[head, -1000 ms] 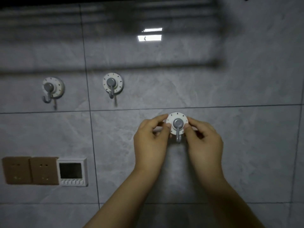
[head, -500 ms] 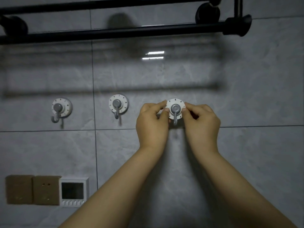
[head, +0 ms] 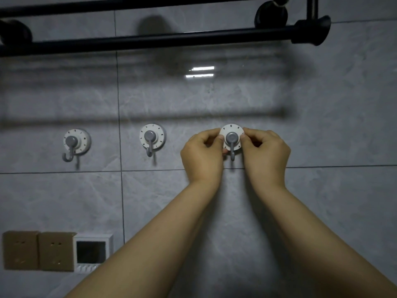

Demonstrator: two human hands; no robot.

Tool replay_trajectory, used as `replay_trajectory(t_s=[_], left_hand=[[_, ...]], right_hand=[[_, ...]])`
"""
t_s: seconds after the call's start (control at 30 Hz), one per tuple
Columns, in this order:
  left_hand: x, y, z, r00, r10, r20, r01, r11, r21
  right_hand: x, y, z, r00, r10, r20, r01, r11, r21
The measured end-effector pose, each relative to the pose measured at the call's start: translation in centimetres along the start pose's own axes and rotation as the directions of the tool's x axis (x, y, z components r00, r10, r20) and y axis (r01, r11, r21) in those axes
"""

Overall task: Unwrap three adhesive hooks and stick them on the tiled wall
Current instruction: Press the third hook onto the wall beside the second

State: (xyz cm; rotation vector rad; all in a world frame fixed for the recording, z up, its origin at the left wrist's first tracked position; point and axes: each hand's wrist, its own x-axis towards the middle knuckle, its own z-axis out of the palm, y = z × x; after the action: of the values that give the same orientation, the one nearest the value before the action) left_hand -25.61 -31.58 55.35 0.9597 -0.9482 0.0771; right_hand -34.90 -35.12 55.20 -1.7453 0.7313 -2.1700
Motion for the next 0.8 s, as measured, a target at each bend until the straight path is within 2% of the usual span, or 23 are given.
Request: replay_trajectory(t_s=[0.27, 0.5, 0.7, 0.8], left_hand=[[0.1, 0.2, 0.3, 1.000, -0.012, -0.013, 0.010, 0.997, -0.080], [0.6, 0.1, 0.3, 1.000, -0.010, -0.015, 0.008, 0.998, -0.070], [1.3, -0.4, 0.5, 0.999, 0.034, -0.021, -0.035, 0.999, -0.040], [1.8, -1.0, 0.6, 0.995, 0.089, -0.053, -0.086, 0.995, 0.059]], right_hand=[[0.7, 0.1, 0.0, 1.000, 0.020, -0.012, -0.020, 0.999, 0.030], [1.3, 0.2, 0.4, 1.000, -0.005, 0.005, 0.005, 1.000, 0.004], [2.1, 1.0, 0.6, 0.998, -0.063, 0.026, 0.063, 0.998, -0.020], [2.3, 1.4, 0.4, 0.992, -0.122, 0.046, 0.123, 0.992, -0.017]])
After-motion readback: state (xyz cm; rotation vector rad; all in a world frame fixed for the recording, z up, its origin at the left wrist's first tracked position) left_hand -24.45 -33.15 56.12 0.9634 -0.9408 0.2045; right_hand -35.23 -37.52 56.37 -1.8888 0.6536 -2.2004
